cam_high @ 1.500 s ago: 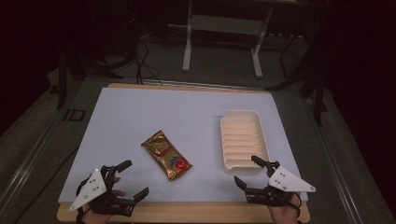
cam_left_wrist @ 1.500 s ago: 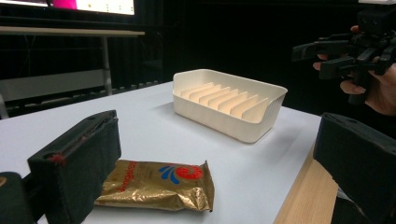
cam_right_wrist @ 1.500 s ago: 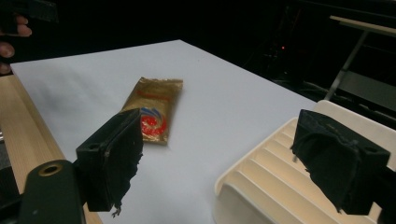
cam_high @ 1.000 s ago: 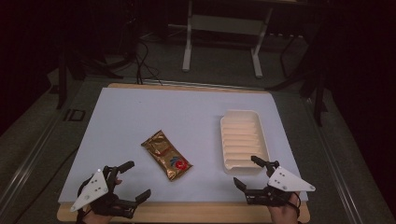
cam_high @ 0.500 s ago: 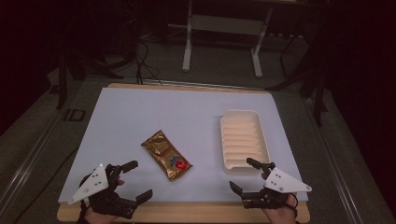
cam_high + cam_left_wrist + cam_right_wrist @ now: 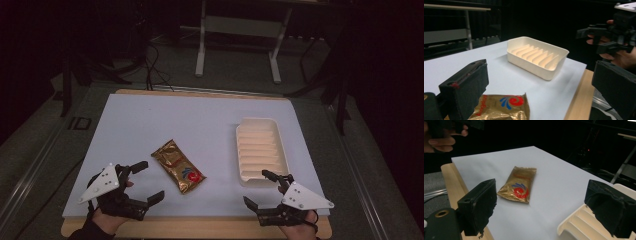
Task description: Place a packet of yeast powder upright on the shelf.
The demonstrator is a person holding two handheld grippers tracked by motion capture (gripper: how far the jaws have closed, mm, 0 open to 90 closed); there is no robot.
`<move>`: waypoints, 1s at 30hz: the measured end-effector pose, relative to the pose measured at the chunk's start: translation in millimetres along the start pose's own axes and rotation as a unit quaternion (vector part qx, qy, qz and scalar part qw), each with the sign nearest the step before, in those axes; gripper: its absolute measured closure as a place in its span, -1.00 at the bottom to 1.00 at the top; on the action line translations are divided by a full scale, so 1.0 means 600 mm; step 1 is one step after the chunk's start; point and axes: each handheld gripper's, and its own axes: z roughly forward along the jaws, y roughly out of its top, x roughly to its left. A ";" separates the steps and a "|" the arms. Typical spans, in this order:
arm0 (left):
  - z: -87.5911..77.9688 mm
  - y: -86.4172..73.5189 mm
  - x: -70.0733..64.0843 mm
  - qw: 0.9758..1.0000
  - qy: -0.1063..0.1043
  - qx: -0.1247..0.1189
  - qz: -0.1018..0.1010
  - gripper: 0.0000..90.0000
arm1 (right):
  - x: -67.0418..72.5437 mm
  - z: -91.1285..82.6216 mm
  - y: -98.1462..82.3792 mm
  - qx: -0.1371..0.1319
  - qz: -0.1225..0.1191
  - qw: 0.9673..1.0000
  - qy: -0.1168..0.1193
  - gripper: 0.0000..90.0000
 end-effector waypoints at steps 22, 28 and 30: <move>0.060 0.021 0.067 0.998 0.048 0.038 0.004 -0.96 | -0.007 -0.006 0.001 -0.014 0.006 1.000 -0.019 -0.76; 0.076 0.017 0.085 0.997 0.053 0.048 -0.009 -0.93 | -0.007 -0.004 0.000 -0.011 0.005 1.000 -0.017 -0.76; 0.082 0.015 0.090 0.997 0.059 0.053 -0.010 -0.93 | -0.006 -0.004 0.000 -0.010 0.005 1.000 -0.016 -0.76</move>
